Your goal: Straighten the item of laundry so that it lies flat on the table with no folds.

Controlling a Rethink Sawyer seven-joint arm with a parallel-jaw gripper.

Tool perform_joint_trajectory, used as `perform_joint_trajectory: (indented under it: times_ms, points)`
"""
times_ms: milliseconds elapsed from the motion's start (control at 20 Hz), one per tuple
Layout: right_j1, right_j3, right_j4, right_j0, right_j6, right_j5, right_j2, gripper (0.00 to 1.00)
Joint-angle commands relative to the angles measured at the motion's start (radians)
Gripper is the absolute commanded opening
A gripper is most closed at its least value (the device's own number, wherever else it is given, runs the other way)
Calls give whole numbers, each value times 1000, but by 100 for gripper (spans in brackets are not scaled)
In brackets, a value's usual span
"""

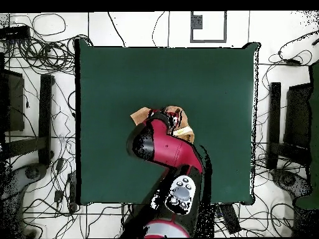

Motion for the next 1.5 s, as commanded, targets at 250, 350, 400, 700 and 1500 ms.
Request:
perform_joint_trajectory:
  times_ms: [250, 350, 400, 700, 1500]
  points:
    - [-34, 94, -22, -28, 220, -7, 281, 100]
    - [-49, 109, -9, -27, 225, 14, 286, 100]
    - [-63, 121, -5, -26, 227, 27, 288, 100]
    - [-162, 196, 7, -25, 209, 135, 279, 100]
    - [-138, 217, -90, 89, 132, 86, 132, 100]
